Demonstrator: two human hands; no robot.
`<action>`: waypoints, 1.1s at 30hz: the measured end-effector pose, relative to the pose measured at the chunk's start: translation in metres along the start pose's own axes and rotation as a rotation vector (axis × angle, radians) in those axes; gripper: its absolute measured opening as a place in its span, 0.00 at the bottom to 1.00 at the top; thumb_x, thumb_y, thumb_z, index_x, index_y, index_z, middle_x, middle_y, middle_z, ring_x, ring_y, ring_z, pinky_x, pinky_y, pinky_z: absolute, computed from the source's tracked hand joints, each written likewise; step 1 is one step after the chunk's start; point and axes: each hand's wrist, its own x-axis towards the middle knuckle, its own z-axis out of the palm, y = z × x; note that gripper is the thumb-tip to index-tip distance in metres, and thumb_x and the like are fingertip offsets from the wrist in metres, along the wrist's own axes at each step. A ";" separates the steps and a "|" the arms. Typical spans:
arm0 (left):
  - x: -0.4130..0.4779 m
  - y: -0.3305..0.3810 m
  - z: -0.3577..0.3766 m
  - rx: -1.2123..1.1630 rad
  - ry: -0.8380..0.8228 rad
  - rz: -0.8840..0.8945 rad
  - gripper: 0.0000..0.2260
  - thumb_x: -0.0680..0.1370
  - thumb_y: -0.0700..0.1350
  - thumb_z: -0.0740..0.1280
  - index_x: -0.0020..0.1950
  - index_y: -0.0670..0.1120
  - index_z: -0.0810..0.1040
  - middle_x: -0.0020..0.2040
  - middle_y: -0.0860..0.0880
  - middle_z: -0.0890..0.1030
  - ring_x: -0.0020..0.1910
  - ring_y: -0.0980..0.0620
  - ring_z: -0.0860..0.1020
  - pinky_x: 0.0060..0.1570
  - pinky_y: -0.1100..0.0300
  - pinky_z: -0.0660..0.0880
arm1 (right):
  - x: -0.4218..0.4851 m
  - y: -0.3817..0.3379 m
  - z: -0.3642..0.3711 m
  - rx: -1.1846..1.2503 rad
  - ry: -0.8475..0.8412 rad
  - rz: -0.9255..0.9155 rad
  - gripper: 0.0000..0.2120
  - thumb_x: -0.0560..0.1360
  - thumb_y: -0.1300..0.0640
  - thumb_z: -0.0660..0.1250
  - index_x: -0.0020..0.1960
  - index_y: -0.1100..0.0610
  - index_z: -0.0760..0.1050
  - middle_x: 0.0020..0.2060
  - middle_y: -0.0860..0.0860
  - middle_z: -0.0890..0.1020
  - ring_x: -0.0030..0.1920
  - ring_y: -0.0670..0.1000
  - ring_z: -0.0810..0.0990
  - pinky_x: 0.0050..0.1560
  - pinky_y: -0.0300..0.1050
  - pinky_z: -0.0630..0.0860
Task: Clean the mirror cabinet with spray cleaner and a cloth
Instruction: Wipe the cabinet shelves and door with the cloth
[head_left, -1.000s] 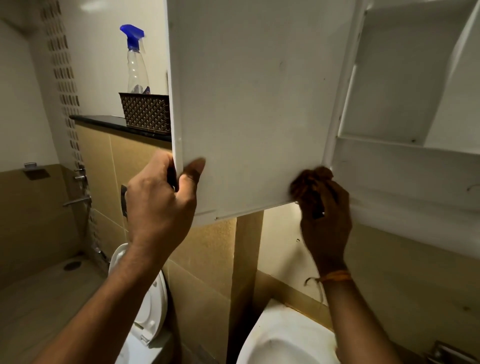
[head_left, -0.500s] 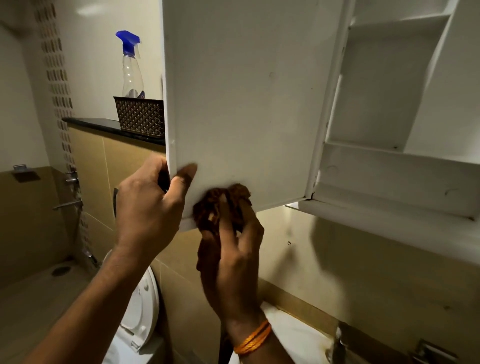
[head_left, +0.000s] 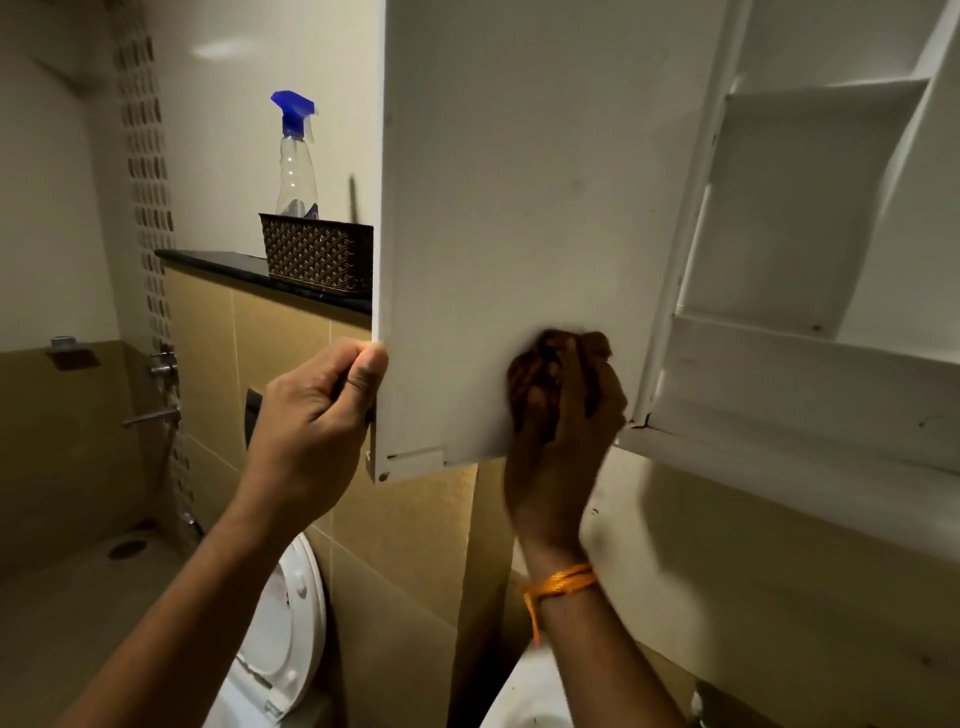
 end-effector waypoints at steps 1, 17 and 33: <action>0.000 -0.002 0.000 0.002 0.010 0.011 0.14 0.83 0.50 0.58 0.43 0.45 0.76 0.31 0.55 0.73 0.30 0.57 0.70 0.29 0.63 0.67 | -0.011 -0.012 0.001 0.021 -0.062 -0.101 0.23 0.79 0.58 0.64 0.73 0.58 0.68 0.72 0.58 0.65 0.73 0.56 0.63 0.73 0.50 0.63; 0.015 0.006 -0.002 -0.045 0.109 0.051 0.39 0.76 0.71 0.51 0.31 0.34 0.71 0.25 0.45 0.72 0.24 0.51 0.70 0.23 0.55 0.68 | 0.052 -0.049 0.020 0.079 -0.145 -0.543 0.24 0.76 0.60 0.68 0.71 0.52 0.69 0.70 0.58 0.68 0.71 0.58 0.67 0.67 0.57 0.67; 0.050 0.028 0.005 0.155 0.321 0.182 0.13 0.82 0.51 0.61 0.43 0.47 0.78 0.31 0.52 0.75 0.30 0.56 0.73 0.26 0.68 0.65 | 0.015 -0.027 0.014 -0.006 -0.251 -0.620 0.25 0.79 0.56 0.66 0.74 0.50 0.65 0.73 0.56 0.66 0.74 0.59 0.63 0.67 0.60 0.67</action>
